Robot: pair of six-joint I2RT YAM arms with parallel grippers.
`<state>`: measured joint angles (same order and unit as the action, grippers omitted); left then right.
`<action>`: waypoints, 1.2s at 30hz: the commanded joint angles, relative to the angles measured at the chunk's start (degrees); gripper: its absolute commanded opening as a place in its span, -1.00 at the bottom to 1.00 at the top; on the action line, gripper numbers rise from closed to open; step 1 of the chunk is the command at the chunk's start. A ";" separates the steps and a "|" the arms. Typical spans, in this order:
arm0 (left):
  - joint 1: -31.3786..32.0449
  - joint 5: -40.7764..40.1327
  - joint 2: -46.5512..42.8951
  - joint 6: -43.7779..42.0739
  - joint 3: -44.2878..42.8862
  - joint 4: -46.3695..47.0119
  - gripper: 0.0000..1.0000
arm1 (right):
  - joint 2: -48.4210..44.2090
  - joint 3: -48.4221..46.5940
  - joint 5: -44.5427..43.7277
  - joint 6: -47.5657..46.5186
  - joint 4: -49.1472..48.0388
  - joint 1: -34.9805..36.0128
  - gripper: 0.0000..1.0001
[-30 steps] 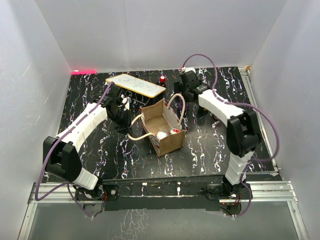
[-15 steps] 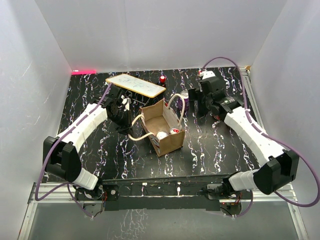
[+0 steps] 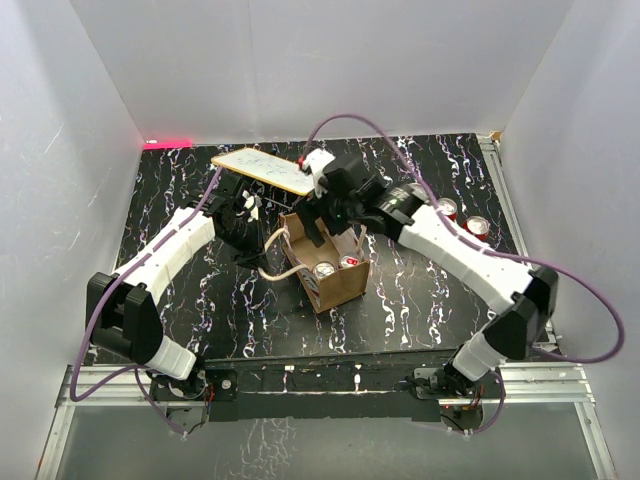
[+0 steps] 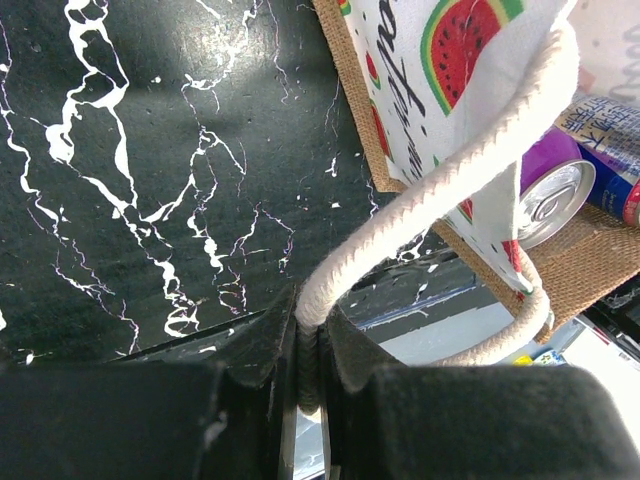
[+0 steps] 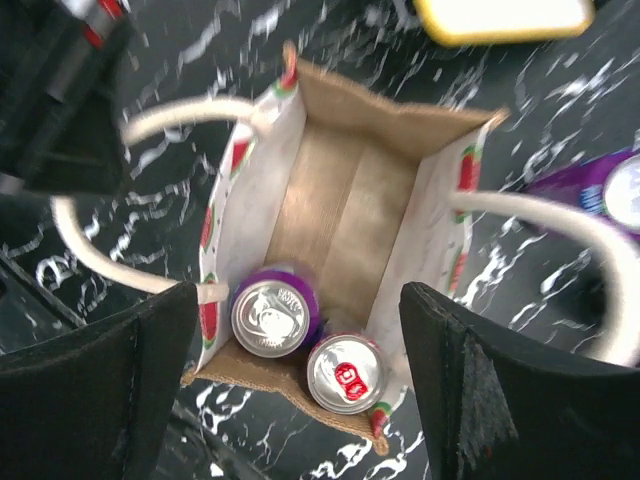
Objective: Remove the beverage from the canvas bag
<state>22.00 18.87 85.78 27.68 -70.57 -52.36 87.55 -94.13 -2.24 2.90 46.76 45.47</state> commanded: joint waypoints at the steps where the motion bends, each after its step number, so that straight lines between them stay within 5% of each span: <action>1: 0.35 0.64 -1.05 1.47 -0.03 0.36 -1.00 | 2.54 2.51 3.14 2.72 3.18 -0.21 0.66; 12: 0.33 0.54 -0.38 1.85 0.08 0.63 -1.00 | 8.40 5.66 -3.15 2.77 12.12 -0.21 0.60; 36: 0.33 0.81 -0.17 -0.07 0.23 -0.42 -1.00 | 9.49 14.49 -7.06 3.96 12.69 -0.21 0.76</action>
<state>22.00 18.87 85.82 28.56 -70.43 -51.42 95.42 -82.32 -4.80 7.66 56.97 45.36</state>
